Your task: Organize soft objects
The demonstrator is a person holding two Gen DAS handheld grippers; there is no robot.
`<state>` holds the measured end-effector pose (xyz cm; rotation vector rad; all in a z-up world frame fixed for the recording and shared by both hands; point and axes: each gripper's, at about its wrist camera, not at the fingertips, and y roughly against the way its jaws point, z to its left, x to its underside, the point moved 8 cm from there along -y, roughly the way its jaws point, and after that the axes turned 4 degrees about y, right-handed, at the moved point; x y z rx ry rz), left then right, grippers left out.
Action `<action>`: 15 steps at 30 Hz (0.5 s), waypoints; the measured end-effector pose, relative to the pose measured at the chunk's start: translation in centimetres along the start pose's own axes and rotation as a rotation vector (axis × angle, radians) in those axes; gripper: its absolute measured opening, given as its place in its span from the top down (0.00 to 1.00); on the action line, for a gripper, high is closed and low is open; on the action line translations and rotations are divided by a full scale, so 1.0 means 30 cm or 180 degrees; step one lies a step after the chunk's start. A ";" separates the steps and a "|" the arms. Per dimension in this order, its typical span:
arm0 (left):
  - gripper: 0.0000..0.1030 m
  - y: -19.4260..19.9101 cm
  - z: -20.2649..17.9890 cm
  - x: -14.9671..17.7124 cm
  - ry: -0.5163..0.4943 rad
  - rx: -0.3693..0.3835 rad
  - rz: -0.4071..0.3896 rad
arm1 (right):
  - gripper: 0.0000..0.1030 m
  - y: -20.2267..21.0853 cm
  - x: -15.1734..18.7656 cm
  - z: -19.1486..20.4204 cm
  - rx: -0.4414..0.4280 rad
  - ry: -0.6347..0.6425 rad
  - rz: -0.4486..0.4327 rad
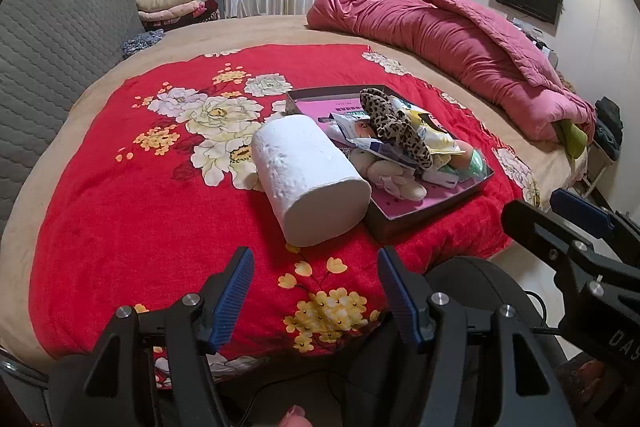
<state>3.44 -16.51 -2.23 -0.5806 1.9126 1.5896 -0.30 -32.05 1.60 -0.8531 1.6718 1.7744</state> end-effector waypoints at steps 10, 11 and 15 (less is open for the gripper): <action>0.39 -0.003 0.013 0.001 0.0051 -0.0023 0.0021 | 0.25 -0.003 0.008 0.007 -0.0042 0.0000 0.0034; 0.39 -0.003 0.013 0.001 0.0049 -0.0025 0.0020 | 0.25 -0.004 0.009 0.007 -0.0041 0.0001 0.0036; 0.39 -0.004 0.012 0.001 0.0034 -0.0023 0.0015 | 0.25 -0.007 0.011 0.007 -0.0046 0.0002 0.0047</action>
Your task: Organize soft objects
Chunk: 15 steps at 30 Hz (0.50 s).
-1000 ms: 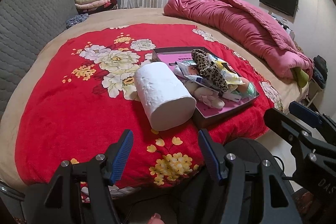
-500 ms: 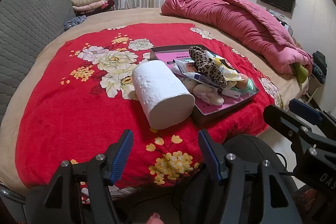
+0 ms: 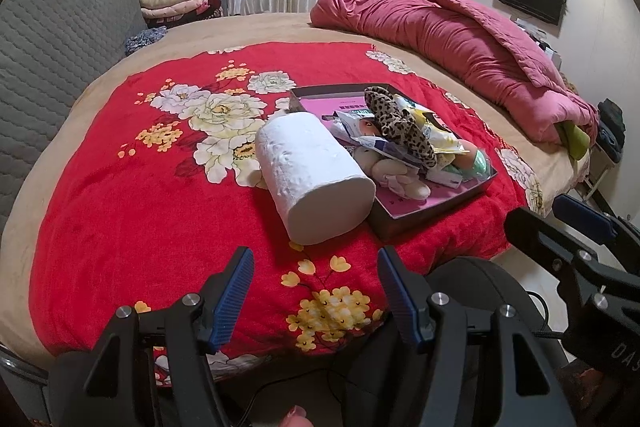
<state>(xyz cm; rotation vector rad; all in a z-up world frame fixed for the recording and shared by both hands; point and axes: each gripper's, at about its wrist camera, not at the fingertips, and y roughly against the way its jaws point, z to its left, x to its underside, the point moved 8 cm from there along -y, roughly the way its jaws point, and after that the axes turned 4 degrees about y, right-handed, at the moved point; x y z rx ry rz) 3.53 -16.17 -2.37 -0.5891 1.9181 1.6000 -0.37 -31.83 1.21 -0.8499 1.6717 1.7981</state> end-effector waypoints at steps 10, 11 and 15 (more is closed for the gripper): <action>0.39 0.001 0.006 0.001 -0.0003 -0.0053 -0.0002 | 0.25 0.005 0.004 0.003 0.0007 0.0012 0.0007; 0.39 0.000 0.007 0.002 -0.0003 -0.0059 0.0003 | 0.25 0.004 0.005 0.004 0.0007 0.0018 0.0008; 0.39 -0.002 0.008 0.003 -0.0003 -0.0076 0.0010 | 0.25 0.003 0.004 0.007 0.0008 0.0020 0.0018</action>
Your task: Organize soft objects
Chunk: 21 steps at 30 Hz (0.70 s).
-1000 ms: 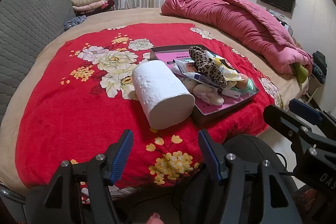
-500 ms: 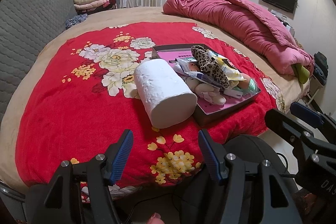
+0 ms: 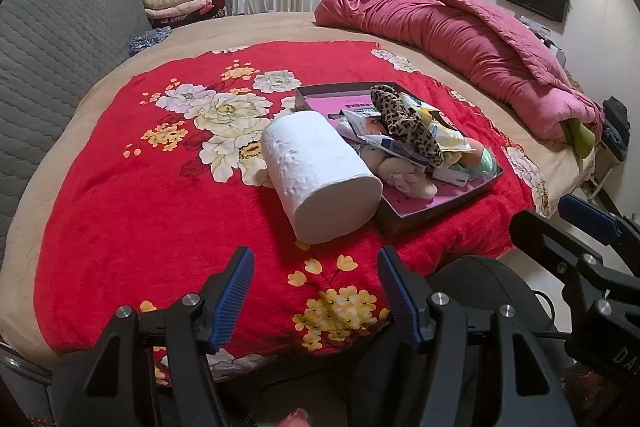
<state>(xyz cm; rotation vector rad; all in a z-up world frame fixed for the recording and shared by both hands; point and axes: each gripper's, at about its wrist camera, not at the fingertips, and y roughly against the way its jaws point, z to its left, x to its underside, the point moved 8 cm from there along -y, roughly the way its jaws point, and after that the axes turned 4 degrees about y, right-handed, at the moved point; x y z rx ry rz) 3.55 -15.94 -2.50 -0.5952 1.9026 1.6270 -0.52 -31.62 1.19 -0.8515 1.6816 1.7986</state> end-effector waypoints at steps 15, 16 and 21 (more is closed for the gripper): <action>0.39 -0.013 0.011 0.008 0.0017 -0.0079 0.0035 | 0.25 0.001 -0.001 -0.001 0.0007 -0.0004 -0.0009; 0.39 -0.014 0.013 0.009 0.0022 -0.0080 0.0040 | 0.25 0.002 -0.003 -0.001 0.0011 -0.0005 -0.0014; 0.39 -0.018 0.017 0.013 0.0030 -0.0092 0.0052 | 0.25 0.001 -0.004 -0.001 0.0004 -0.0014 -0.0014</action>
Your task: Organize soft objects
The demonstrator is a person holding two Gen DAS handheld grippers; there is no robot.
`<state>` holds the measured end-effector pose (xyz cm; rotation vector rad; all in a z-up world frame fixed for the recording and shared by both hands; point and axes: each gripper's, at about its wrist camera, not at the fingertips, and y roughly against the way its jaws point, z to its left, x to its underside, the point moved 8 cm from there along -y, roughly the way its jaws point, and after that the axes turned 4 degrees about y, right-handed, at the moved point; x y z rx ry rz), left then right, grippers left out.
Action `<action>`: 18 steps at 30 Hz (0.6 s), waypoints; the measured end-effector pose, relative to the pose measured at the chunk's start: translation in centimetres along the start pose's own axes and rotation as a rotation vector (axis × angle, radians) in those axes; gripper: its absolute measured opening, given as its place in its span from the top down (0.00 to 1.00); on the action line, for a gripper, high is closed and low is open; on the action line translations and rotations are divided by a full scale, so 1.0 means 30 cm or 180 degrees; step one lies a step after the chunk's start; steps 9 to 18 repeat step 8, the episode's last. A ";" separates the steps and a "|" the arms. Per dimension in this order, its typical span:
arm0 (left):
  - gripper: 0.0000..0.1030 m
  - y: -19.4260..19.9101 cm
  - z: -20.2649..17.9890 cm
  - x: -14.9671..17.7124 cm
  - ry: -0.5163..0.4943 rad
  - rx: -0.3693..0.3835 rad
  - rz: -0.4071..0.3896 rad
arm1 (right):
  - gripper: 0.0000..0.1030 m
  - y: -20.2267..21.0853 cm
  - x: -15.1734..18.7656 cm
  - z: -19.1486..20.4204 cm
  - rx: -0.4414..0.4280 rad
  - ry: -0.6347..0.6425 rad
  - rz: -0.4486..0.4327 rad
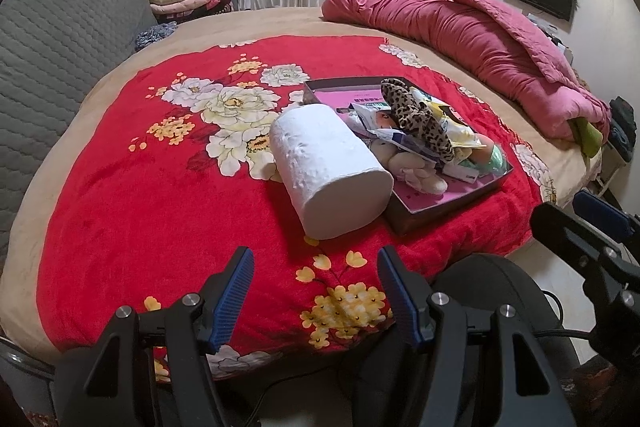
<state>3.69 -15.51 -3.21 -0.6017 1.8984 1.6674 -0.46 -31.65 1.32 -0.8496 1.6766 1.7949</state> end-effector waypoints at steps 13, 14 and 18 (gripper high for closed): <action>0.39 -0.038 0.027 0.025 0.0082 -0.0006 0.0131 | 0.25 -0.012 -0.016 -0.015 -0.0070 -0.0022 0.0013; 0.39 -0.038 0.027 0.025 0.0082 -0.0006 0.0131 | 0.25 -0.012 -0.016 -0.015 -0.0070 -0.0022 0.0013; 0.39 -0.038 0.027 0.025 0.0082 -0.0006 0.0131 | 0.25 -0.012 -0.016 -0.015 -0.0070 -0.0022 0.0013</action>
